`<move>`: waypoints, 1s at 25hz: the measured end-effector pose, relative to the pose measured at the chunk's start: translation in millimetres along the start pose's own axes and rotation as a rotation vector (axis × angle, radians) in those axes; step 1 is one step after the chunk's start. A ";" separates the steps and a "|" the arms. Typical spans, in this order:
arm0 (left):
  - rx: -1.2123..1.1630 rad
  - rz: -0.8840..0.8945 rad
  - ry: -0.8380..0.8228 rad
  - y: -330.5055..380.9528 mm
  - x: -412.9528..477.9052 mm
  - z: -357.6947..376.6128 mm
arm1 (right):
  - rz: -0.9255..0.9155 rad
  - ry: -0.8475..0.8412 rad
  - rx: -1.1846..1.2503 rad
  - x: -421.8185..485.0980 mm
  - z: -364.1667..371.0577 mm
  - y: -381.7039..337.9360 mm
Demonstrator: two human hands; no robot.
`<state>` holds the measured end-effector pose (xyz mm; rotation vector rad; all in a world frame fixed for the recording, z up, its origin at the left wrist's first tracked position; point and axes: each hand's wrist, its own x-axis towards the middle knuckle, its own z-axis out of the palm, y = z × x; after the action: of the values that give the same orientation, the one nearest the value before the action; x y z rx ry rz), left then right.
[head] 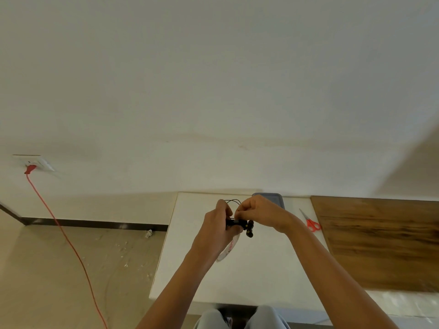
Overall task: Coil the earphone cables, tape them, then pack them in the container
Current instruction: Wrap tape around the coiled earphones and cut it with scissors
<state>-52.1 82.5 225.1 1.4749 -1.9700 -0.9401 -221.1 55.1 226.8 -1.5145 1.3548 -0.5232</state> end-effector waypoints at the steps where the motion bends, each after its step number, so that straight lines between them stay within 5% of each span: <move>1: -0.001 0.012 0.008 0.2 -1.6 1.9 | 0.041 -0.047 0.027 1.3 -2.9 -0.5; 7: -0.013 0.070 0.053 3.7 -2.3 5.8 | 0.205 -0.148 0.094 7.7 -10.6 -3.6; 16: -0.020 -0.059 0.122 -10.2 2.0 2.6 | -0.043 0.028 0.234 -6.7 7.2 10.8; 20: -0.518 -0.439 0.151 -22.9 7.6 2.3 | -0.088 0.569 0.307 -29.0 42.6 22.5; 22: -0.829 -0.570 0.114 -24.0 8.2 3.5 | -0.136 0.547 0.169 -44.0 70.1 30.1; 25: -0.984 -0.605 0.077 -25.0 8.0 5.3 | -0.242 0.487 -0.295 -47.7 99.9 41.1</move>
<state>-43.0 71.7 202.3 1.4152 -0.7146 -1.7226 -171.6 142.0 164.0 -1.8863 1.6820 -0.9219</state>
